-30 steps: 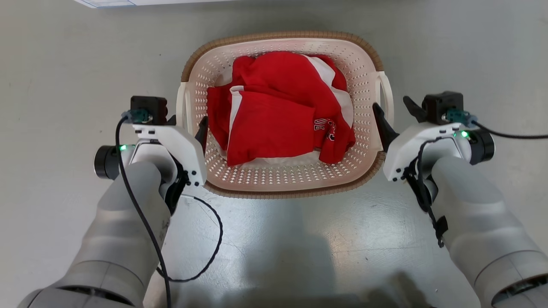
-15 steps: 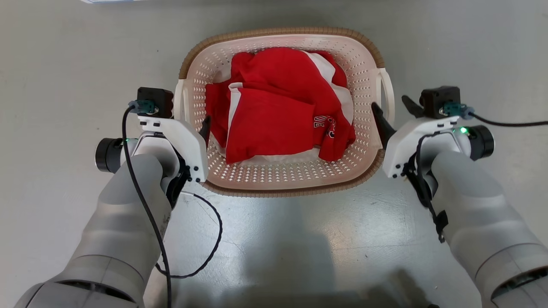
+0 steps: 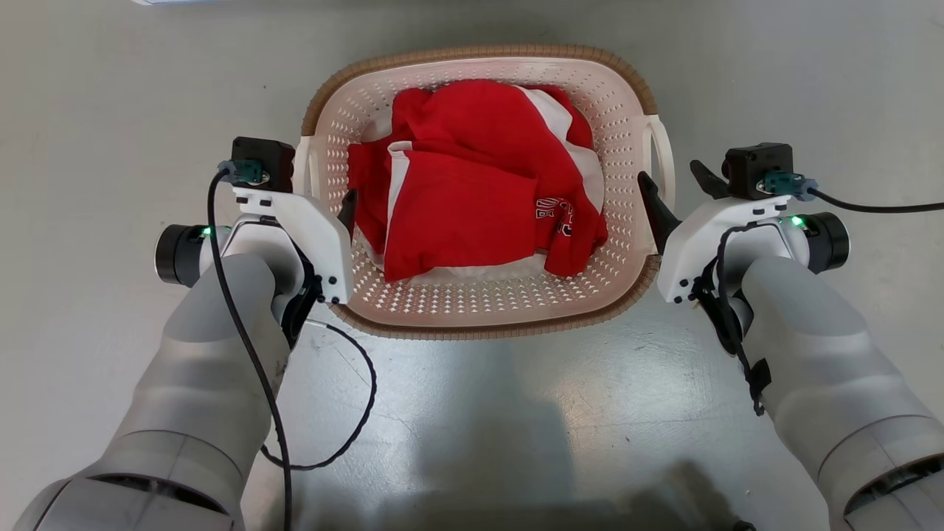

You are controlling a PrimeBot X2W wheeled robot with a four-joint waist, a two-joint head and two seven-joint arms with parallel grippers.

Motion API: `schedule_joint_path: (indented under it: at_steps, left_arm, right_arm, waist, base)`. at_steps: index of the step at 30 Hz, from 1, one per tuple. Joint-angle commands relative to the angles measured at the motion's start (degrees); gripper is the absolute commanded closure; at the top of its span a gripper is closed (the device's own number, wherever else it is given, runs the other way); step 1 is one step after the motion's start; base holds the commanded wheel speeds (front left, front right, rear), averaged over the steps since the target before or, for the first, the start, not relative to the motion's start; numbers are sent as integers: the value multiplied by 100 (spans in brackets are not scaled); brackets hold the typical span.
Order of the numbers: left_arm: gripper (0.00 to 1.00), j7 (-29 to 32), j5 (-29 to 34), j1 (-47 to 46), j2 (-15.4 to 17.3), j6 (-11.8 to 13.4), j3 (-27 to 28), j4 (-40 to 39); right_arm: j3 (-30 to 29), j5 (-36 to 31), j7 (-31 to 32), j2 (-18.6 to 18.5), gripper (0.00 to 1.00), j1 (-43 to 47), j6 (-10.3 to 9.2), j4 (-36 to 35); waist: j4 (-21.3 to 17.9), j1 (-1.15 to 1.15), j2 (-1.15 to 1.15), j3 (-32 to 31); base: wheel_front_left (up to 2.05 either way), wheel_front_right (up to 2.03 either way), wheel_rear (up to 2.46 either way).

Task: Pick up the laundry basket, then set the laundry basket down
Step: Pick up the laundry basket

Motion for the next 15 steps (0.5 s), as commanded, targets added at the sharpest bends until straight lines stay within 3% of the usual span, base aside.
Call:
schedule_joint_path:
  at_steps: [1,5,6,7,8,15]
  left_arm:
    - [0,-8,-15,1,191,33,50,-27]
    - [0,-6,-19,-9,193,39,20,-26]
    - [50,-20,-12,-17,194,38,1,-26]
    - [100,-27,-9,-25,194,38,-13,-26]
    - [100,18,23,-30,190,35,-61,-25]
    - [100,64,20,-1,190,40,-153,-24]
  right_arm:
    - [133,76,-35,119,0,186,34,-19]
    - [187,137,-41,119,0,167,34,-14]
    - [202,154,-42,119,4,159,34,-10]
    - [222,183,-26,119,60,159,34,-10]
    - [289,230,47,119,100,181,34,-54]
    - [491,375,256,119,100,174,34,-40]
  waist:
    - [-8,0,0,0]
    - [-19,0,0,5]
    - [-21,0,0,7]
    - [-19,0,0,8]
    - [-9,0,0,7]
    - [1,0,0,-77]
  base:
    - [0,0,0]
    - [0,0,0]
    - [0,0,0]
    - [0,0,0]
    - [0,0,0]
    - [0,0,0]
